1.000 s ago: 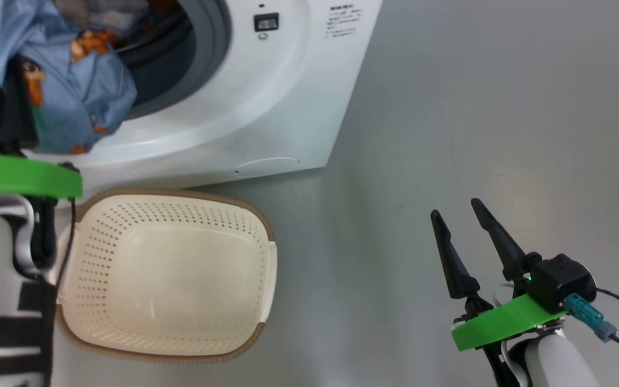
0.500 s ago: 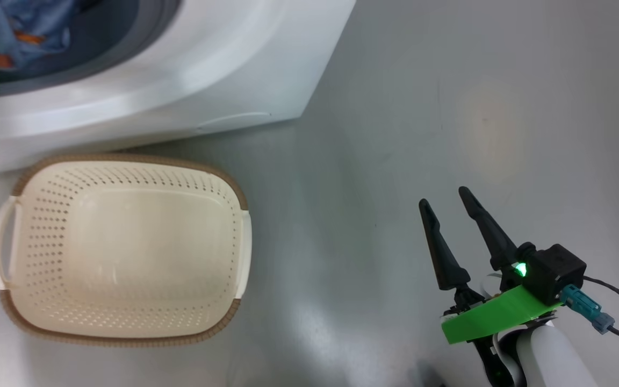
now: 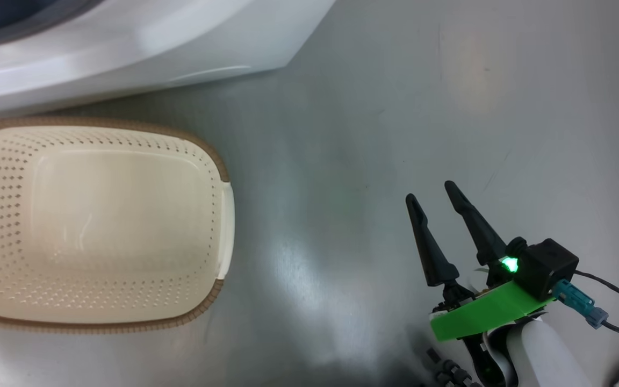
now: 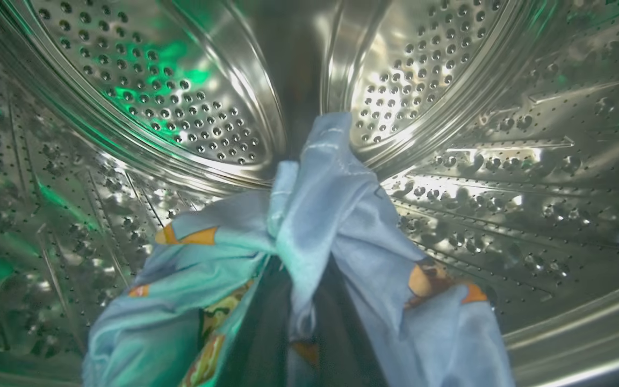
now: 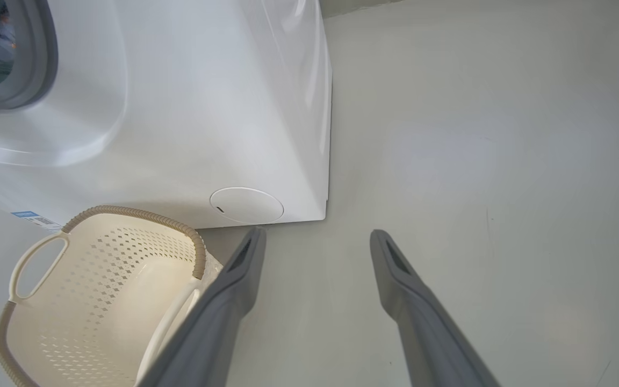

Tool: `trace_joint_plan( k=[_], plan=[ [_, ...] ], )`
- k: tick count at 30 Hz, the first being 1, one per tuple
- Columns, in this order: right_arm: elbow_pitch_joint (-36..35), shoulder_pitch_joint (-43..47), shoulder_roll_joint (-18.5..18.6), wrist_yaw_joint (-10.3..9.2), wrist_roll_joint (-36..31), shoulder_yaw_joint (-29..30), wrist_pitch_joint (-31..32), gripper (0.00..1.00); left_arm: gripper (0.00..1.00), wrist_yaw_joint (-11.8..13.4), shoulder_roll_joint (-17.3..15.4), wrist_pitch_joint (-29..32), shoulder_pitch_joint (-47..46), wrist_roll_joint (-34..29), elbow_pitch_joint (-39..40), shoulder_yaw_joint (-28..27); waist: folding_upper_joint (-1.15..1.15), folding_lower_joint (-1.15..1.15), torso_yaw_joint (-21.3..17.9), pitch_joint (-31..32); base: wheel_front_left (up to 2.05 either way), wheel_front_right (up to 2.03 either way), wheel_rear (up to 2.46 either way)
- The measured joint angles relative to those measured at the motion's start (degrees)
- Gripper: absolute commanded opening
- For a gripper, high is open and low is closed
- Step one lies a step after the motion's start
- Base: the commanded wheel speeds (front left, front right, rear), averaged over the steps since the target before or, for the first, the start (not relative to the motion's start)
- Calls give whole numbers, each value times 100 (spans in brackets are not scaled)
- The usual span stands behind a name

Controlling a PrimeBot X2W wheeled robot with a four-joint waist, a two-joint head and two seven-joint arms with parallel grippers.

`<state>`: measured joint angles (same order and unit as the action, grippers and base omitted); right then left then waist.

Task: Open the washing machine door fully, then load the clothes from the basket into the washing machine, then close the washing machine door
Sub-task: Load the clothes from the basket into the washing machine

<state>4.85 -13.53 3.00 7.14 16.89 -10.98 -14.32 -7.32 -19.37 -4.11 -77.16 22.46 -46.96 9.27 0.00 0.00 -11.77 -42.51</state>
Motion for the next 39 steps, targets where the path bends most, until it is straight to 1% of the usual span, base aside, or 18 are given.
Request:
trace_joint_plan(
  k=[4, 6, 9, 12, 14, 19, 23, 24, 26, 27, 28, 29, 33, 39],
  plan=[
    [12, -9, 0, 0, 87, -125, 0, 100, 0, 52, -33, -738, -240, -235, -75, 93, 0, 0, -34, -164, 0, 0, 0],
    [5, -9, -2, 0, 87, -146, 0, 100, 0, 93, -78, -983, -338, -401, 1, 119, 0, 0, -53, -214, 0, 0, 0],
    [-16, -11, -1, 0, 93, -162, 0, 100, 0, 180, -121, -1053, -485, -573, 386, 56, 0, 0, -67, -290, 0, 0, 0],
    [-19, -69, -1, 0, 96, -179, 0, 100, 0, 248, -116, -1059, -495, -748, 969, -144, 0, 0, -70, -367, 0, 0, 0],
    [-16, -94, -2, 0, 112, -191, 0, 100, 0, 278, -115, -1065, -459, -797, 1124, -289, 0, 0, -66, -384, 0, 0, 0],
    [43, -94, -1, 0, 133, -222, 0, 100, 0, 241, -81, -1076, -109, -809, 777, -442, 0, 0, -32, -335, 0, 0, 0],
    [62, -95, -1, 0, 132, -205, 0, 100, 0, 185, -12, -1077, -86, -801, 449, -455, 0, 0, 21, -305, 0, 0, 0],
    [71, -97, -1, 0, 132, -201, 0, 100, 0, 143, 15, -1077, -88, -794, 291, -453, 0, 0, 33, -293, 0, 0, 0],
    [86, -98, -1, 0, 132, -181, 0, 100, 0, 142, 69, -988, -89, -751, -120, -415, 0, 0, 54, -263, 0, 0, 0],
    [90, -98, -1, 0, 132, -171, 0, 100, 16, 120, 98, -893, -89, -700, -315, -408, 0, 0, 64, -245, 0, 0, 0],
    [90, -108, 0, 0, 130, -165, 0, 100, 76, 92, 120, -897, -90, -686, -432, -389, 0, 0, 76, -230, 0, 0, 0],
    [105, -130, 0, 0, 129, -163, 0, 100, 100, 92, 129, -893, -101, -682, -550, -385, 0, 0, 87, -213, 0, 0, 0],
    [120, -195, 0, 0, 125, -145, 0, 100, 100, 81, 208, -843, -201, -603, -906, -367, 0, 0, 135, -151, 0, 0, 0],
    [166, -198, 1, 0, 107, -125, 0, 100, 100, 49, 274, -912, -207, -538, -1195, -303, 0, 0, 203, -37, 0, 0, 0]
  ],
)
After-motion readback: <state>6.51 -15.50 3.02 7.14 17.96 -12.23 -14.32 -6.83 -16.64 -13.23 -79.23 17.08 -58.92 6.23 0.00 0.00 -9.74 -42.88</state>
